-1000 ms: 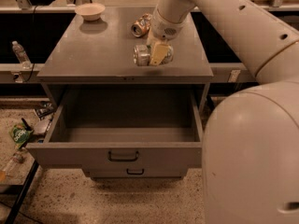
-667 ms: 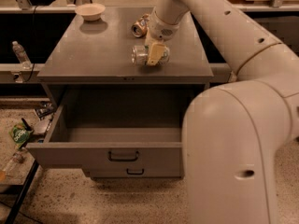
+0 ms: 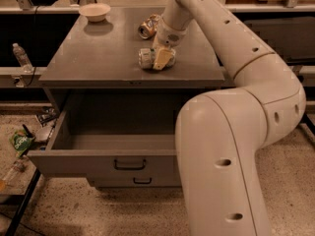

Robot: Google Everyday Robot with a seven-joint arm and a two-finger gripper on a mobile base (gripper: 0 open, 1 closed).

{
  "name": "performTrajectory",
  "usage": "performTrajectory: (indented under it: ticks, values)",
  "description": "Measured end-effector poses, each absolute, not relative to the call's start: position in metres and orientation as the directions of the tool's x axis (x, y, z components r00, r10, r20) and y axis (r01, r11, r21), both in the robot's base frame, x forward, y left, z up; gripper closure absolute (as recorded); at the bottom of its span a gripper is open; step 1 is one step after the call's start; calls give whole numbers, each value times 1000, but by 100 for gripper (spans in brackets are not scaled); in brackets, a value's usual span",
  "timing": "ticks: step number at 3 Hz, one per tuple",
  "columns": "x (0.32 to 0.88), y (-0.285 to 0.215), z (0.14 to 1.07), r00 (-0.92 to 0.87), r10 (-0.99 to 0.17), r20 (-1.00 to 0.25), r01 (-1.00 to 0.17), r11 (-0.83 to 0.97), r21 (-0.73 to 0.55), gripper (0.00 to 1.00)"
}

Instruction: Pick 7up can from top drawer and place on counter

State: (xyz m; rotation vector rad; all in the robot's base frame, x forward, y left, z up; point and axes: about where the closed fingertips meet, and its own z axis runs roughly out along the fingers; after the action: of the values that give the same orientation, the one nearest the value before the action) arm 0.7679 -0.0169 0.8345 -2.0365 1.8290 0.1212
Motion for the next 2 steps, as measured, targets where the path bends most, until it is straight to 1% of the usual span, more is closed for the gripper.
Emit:
performTrajectory:
  ticks: [1, 2]
  values:
    - [773, -18, 828, 128, -937, -326, -973, -56, -223, 4]
    - [773, -18, 829, 128, -937, -326, -973, -55, -223, 0]
